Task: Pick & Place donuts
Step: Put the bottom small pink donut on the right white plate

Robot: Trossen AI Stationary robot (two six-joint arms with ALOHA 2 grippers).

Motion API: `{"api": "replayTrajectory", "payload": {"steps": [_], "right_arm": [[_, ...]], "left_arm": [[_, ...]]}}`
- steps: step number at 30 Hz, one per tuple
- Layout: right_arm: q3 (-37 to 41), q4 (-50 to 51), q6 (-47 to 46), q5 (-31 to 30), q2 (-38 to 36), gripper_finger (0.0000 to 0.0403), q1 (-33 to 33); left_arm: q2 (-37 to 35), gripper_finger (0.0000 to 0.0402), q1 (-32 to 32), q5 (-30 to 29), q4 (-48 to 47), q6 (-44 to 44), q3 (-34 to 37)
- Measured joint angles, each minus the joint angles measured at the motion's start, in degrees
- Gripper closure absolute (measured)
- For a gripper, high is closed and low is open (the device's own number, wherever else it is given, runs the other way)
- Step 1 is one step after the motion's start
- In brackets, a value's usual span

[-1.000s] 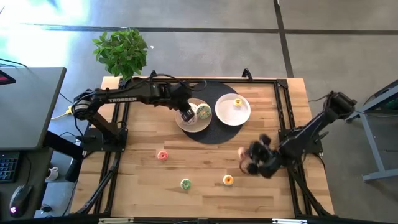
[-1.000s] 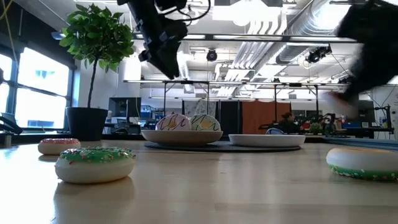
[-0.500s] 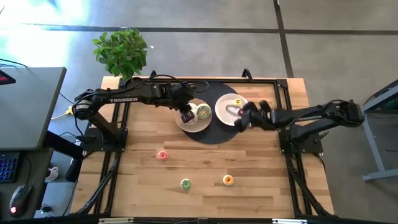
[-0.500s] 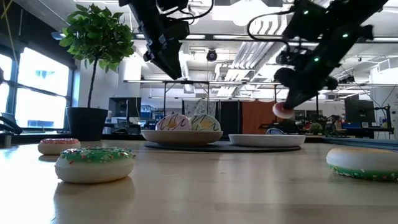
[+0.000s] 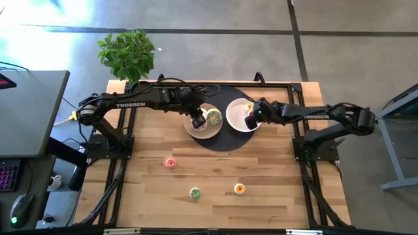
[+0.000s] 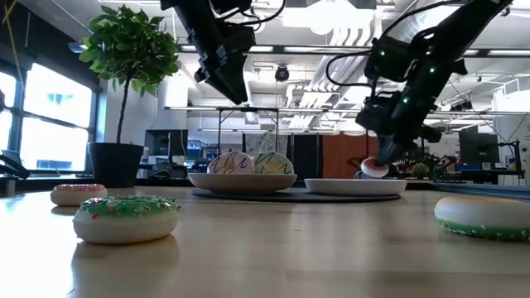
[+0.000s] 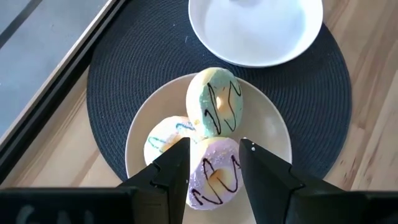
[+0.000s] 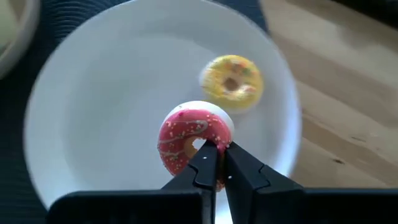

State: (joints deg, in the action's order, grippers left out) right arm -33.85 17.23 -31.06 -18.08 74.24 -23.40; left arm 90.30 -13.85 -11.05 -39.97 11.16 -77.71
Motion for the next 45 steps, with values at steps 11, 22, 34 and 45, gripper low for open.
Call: {"api": "replayTrajectory", "payload": {"steps": [11,22,34,45], "right_arm": [[0.00,-0.62,-1.25,1.92,3.01,0.0356,0.03],[0.00,0.48,4.16,1.98,3.01,0.0305,0.02],[0.00,5.03,6.03,1.12,3.01,0.0269,0.02],[-2.63,5.71,8.48,4.77,2.95,0.0268,-0.27]], "left_arm": [[0.00,0.0266,0.00,4.57,-0.02,-0.38,0.00],[0.00,0.0266,0.00,5.78,-4.00,-0.35,0.00],[0.00,0.0266,1.59,14.25,-4.12,-1.84,0.00],[6.11,0.0266,5.45,12.73,9.73,-0.46,0.02]]}}
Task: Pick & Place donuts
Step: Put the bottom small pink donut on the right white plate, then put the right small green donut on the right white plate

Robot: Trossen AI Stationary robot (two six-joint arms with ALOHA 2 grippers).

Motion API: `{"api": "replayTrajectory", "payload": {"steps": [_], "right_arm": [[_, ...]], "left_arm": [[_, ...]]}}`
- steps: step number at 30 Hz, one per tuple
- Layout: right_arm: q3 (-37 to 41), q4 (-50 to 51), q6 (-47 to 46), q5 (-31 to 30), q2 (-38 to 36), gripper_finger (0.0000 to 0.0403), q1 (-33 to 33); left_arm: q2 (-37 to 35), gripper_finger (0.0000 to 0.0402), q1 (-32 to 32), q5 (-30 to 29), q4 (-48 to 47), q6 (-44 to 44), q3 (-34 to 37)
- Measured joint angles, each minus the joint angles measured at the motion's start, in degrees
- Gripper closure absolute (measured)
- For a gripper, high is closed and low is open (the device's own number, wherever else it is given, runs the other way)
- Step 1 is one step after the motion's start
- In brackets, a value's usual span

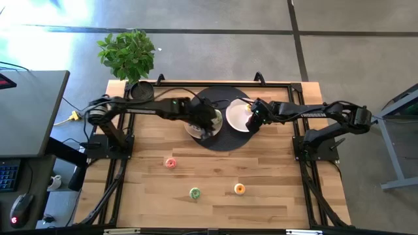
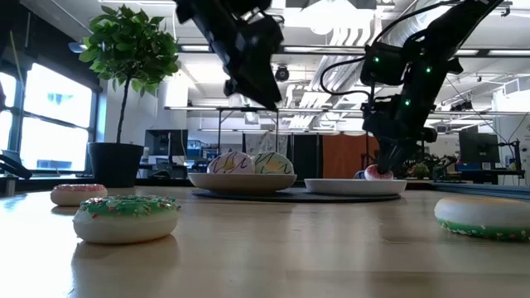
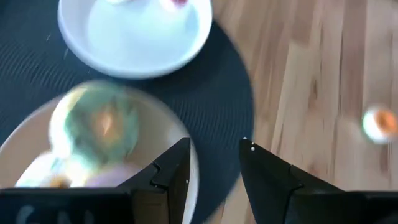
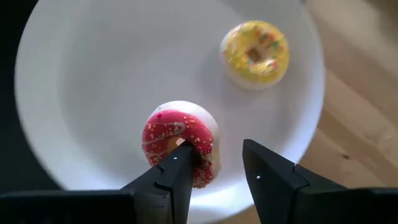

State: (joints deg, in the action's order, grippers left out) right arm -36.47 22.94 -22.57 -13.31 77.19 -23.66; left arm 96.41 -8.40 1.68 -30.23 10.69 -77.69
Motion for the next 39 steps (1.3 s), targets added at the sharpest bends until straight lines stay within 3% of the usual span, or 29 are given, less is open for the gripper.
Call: {"api": "replayTrajectory", "payload": {"steps": [5,14,25,33,39], "right_arm": [[-0.33,-0.15,0.50,3.97,-0.58,0.0268,0.05],[-0.34,-0.78,2.94,5.77,-5.01,0.0268,-2.06],[-0.35,-1.71,3.61,9.24,-7.08,0.0268,-3.97],[-0.33,-5.63,3.20,19.05,-7.08,0.0268,-2.88],[-0.33,-4.43,3.54,15.94,-7.08,0.0268,-1.53]], "left_arm": [[6.75,0.0266,0.48,-5.68,12.67,3.13,0.02],[16.63,0.0266,0.55,-5.17,31.00,0.45,-0.81],[21.43,0.0266,0.52,-8.34,48.12,-1.90,-1.27],[27.83,0.0266,0.52,-8.47,45.44,-1.45,-7.92],[30.70,0.0267,0.50,-10.62,39.47,-1.44,-13.45]]}}
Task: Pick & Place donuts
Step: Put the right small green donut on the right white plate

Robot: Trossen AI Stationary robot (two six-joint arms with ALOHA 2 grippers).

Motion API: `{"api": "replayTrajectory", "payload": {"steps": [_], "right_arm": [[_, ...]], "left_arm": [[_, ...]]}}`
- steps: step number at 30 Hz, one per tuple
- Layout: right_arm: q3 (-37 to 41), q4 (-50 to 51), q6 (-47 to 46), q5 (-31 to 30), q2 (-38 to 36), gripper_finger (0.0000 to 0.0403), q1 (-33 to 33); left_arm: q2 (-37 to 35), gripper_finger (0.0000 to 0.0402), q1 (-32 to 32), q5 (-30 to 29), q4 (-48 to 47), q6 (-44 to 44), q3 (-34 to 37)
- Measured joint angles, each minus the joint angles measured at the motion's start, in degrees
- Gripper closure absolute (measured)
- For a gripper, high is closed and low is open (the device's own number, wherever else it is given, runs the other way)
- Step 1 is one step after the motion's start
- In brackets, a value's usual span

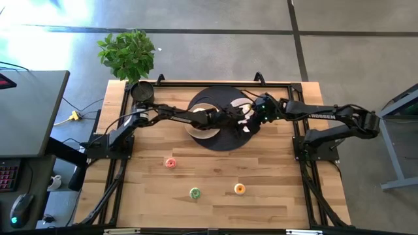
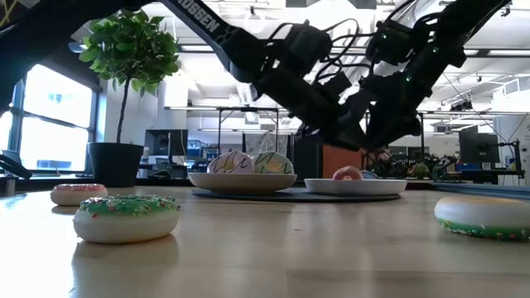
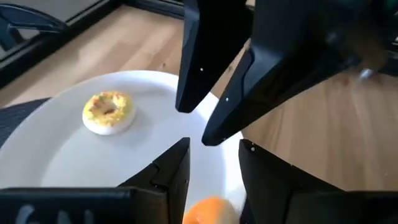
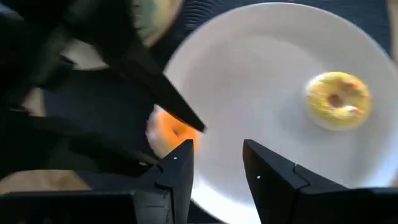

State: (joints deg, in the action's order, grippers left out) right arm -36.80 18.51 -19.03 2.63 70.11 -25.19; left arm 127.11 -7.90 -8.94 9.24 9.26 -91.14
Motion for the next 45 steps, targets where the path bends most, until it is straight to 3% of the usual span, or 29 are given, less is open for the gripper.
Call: {"api": "replayTrajectory", "payload": {"steps": [6,12,15,20,24,29,33,37,41,45], "right_arm": [[0.00,2.29,1.85,-8.22,0.00,0.0268,0.06],[0.00,1.82,4.16,-0.15,0.00,0.0268,0.12],[0.00,2.21,5.09,0.81,0.00,0.0268,0.13],[0.00,2.68,5.86,-3.17,0.00,0.0273,0.12],[0.00,2.63,6.39,-3.47,0.00,0.0307,0.11],[0.09,0.86,7.52,1.08,0.00,0.0388,0.21],[0.26,-3.00,6.64,6.53,0.00,0.0387,3.22],[0.26,-4.94,2.13,0.22,0.66,0.0399,10.46],[0.26,-10.15,-1.89,-1.25,3.28,0.0400,17.42],[0.24,-14.74,-4.01,-6.62,9.24,0.0401,20.17]], "left_arm": [[-0.02,0.0267,0.00,-2.19,-6.31,-0.02,-1.74],[-1.01,0.0267,0.04,-1.90,-13.79,-1.85,-5.50],[-0.92,0.0272,0.04,-1.27,-25.02,-3.05,-9.45],[-3.67,0.0294,0.06,-2.34,-46.16,-1.78,-16.86],[-9.94,0.0307,0.07,-2.50,-59.53,-0.42,-18.48],[-18.60,0.0311,0.07,-5.78,-73.78,1.73,-18.48],[-24.88,0.0312,0.07,-8.97,-81.04,2.94,-18.50],[-30.24,0.0312,0.09,-15.01,-85.10,5.80,-14.94],[-36.35,0.0312,0.07,-20.83,-86.02,10.44,-8.77],[-40.32,0.0312,0.04,-23.16,-85.71,14.26,-3.31]]}}
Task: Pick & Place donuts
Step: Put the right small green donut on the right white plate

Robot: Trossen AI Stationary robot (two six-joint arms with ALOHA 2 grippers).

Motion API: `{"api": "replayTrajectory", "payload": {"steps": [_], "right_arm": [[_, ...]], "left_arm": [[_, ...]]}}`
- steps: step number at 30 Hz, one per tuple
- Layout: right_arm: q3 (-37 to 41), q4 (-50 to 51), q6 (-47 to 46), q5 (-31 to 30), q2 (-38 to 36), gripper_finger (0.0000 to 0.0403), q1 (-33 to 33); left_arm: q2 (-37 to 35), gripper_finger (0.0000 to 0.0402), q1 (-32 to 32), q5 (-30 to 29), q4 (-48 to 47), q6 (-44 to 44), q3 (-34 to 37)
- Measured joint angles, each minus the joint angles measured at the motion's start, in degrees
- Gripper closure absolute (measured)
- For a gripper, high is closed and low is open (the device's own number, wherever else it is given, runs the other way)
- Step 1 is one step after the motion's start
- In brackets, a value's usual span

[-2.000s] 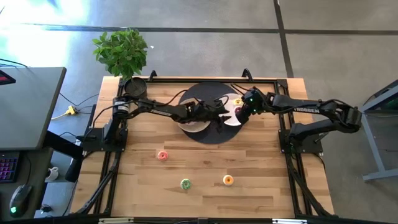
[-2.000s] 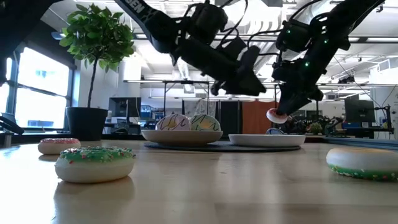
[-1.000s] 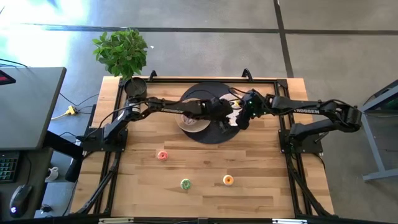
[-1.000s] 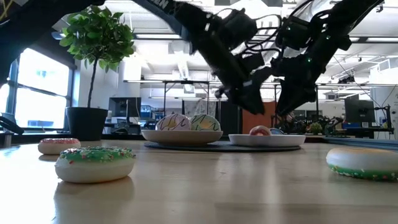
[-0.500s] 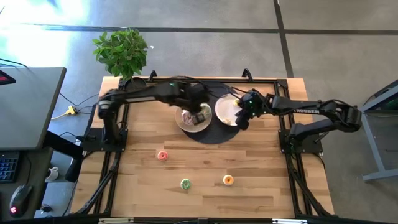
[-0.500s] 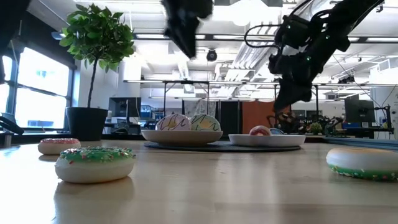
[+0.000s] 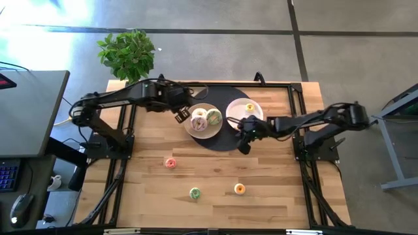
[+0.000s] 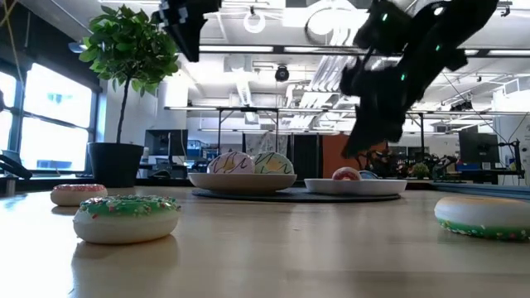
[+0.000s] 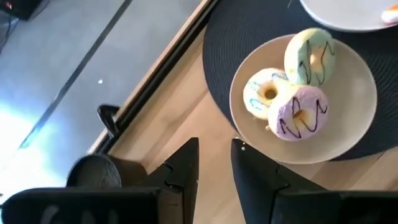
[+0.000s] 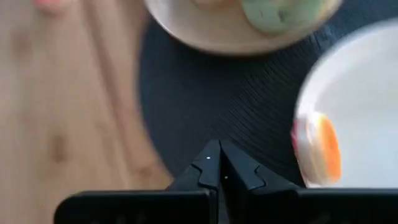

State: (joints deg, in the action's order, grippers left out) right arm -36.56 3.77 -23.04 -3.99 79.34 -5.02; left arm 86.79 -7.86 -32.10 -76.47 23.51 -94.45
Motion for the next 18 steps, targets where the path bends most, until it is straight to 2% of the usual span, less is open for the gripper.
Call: {"api": "replayTrajectory", "payload": {"steps": [5,11,14,18], "right_arm": [[-0.58,-3.19,-0.42,-0.77,7.85,0.0401,-1.62],[-3.60,-2.32,2.72,-4.29,9.92,0.0402,-4.37],[-5.08,1.07,3.86,-5.56,9.24,0.0402,-6.11],[-7.07,10.61,4.04,-10.93,7.89,0.0402,-8.59]], "left_arm": [[-1.97,0.0312,0.02,0.01,0.20,2.18,3.53],[-2.19,0.0312,0.02,0.04,0.25,2.25,4.15],[-2.21,0.0312,0.02,0.04,0.25,2.02,4.15],[-2.21,0.0312,0.02,0.07,0.15,2.00,4.15]]}}
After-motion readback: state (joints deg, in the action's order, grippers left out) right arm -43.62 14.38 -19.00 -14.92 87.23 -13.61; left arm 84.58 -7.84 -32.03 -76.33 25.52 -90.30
